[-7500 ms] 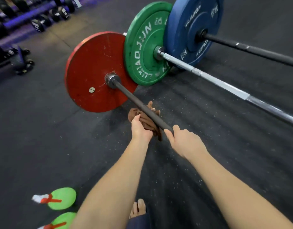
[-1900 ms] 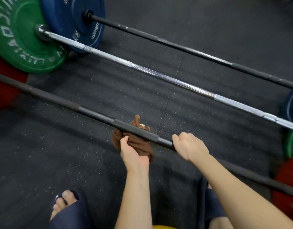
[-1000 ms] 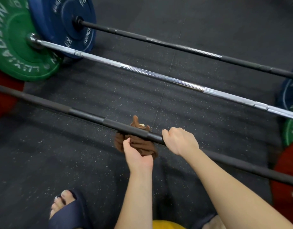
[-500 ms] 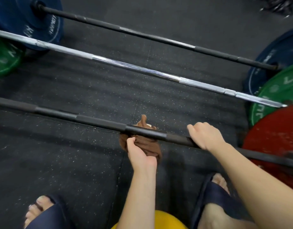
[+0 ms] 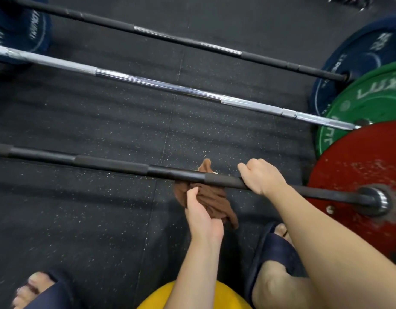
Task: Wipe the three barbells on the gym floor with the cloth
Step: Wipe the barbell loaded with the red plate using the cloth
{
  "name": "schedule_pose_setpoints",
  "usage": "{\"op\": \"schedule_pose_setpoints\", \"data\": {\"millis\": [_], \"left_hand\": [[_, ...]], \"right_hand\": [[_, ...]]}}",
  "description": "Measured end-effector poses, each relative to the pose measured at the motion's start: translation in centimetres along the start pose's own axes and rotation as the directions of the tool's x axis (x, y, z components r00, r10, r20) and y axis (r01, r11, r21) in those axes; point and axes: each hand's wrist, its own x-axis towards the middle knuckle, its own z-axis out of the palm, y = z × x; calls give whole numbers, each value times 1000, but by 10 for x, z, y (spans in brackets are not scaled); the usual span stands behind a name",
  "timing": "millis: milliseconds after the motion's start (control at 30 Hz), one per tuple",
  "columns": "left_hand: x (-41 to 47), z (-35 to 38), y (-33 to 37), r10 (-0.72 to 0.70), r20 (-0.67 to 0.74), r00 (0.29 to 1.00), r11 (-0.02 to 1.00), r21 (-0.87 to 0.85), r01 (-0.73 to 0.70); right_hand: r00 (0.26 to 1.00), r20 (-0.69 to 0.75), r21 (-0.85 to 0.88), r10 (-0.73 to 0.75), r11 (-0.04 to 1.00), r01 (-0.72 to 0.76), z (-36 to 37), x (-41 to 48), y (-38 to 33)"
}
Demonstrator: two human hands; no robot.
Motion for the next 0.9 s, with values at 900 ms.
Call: {"op": "schedule_pose_setpoints", "data": {"millis": [900], "left_hand": [[-14, 30, -63, -219, -100, 971, 973, -97, 209]], "right_hand": [[972, 222, -135, -75, 985, 106, -39, -21, 56]]}}
